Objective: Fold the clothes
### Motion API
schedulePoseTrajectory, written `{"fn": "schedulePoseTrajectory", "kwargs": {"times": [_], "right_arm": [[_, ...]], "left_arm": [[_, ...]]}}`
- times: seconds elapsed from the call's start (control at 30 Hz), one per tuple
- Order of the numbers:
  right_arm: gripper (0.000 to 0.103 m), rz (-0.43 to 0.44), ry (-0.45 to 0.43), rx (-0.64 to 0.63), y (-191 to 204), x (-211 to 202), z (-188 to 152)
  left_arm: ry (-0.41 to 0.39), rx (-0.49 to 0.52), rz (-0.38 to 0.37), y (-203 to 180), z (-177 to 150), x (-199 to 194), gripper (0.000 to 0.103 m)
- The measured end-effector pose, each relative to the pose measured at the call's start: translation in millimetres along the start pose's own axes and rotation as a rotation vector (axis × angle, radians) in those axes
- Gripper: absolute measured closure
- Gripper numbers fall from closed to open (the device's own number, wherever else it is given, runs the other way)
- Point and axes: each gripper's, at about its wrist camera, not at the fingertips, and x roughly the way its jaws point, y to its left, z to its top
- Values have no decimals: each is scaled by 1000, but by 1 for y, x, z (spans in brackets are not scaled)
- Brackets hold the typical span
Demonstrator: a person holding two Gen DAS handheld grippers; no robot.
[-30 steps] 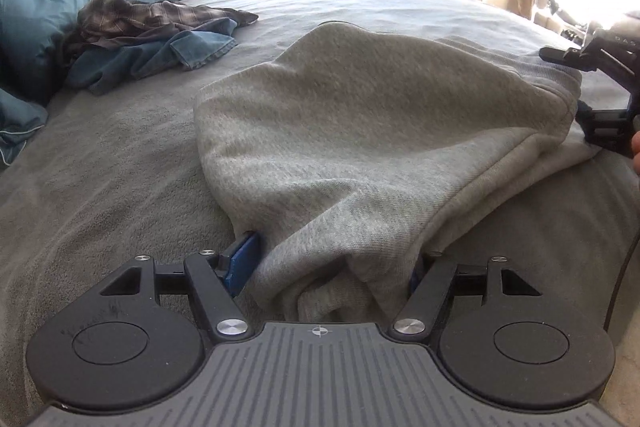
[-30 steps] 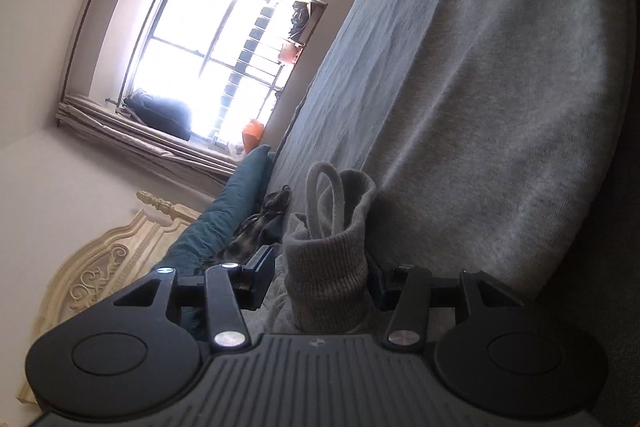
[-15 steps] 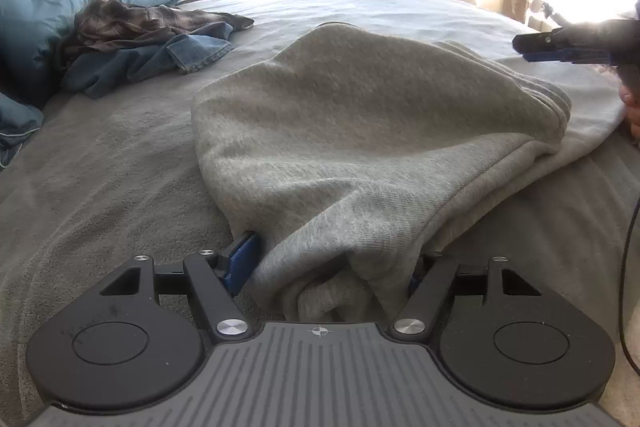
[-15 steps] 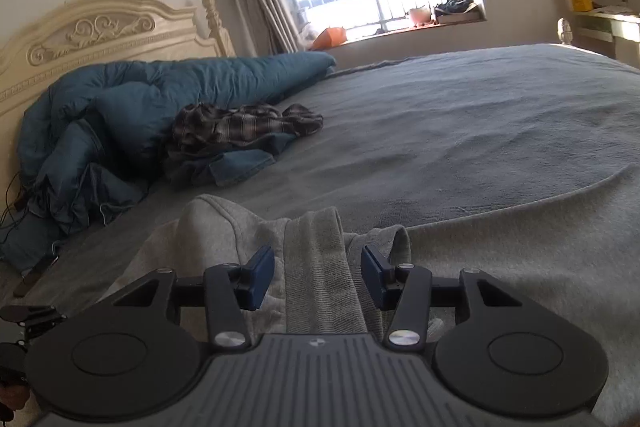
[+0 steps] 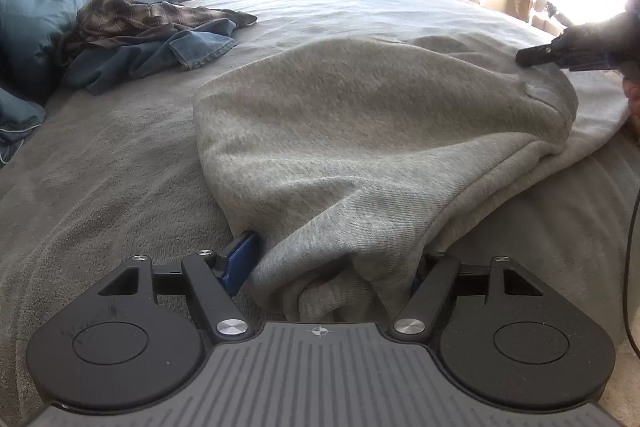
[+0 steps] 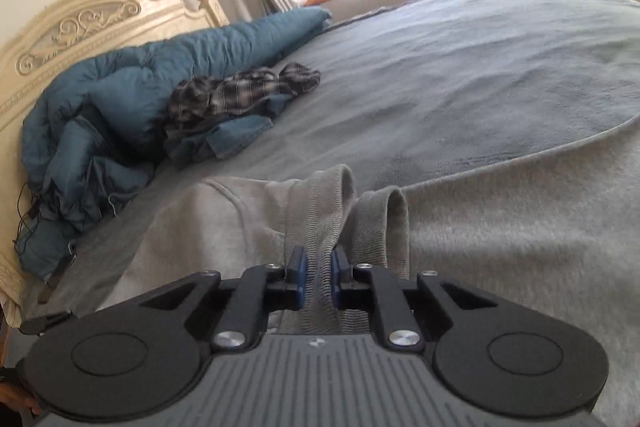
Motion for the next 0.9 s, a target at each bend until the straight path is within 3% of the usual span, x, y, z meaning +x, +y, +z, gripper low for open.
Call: {"fn": "schedulePoseTrajectory", "kwargs": {"times": [0.13, 0.27, 0.43, 0.5, 0.6, 0.9], "right_arm": [[91, -17, 3, 19, -12, 1, -6], [88, -20, 43, 118, -38, 18, -11], [74, 16, 41, 180, -49, 12, -4], [52, 27, 35, 199, -53, 12, 2], [48, 46, 35, 232, -61, 14, 10], [38, 158, 195, 351, -83, 59, 16]], "left_arm": [[5, 13, 0, 0, 1, 1, 32], [6, 16, 2, 0, 1, 1, 32], [5, 20, 1, 0, 0, 2, 31], [4, 20, 2, -1, 0, 2, 31], [-1, 20, 4, -2, -2, 1, 31], [-8, 24, -7, 1, -3, 2, 29]]}}
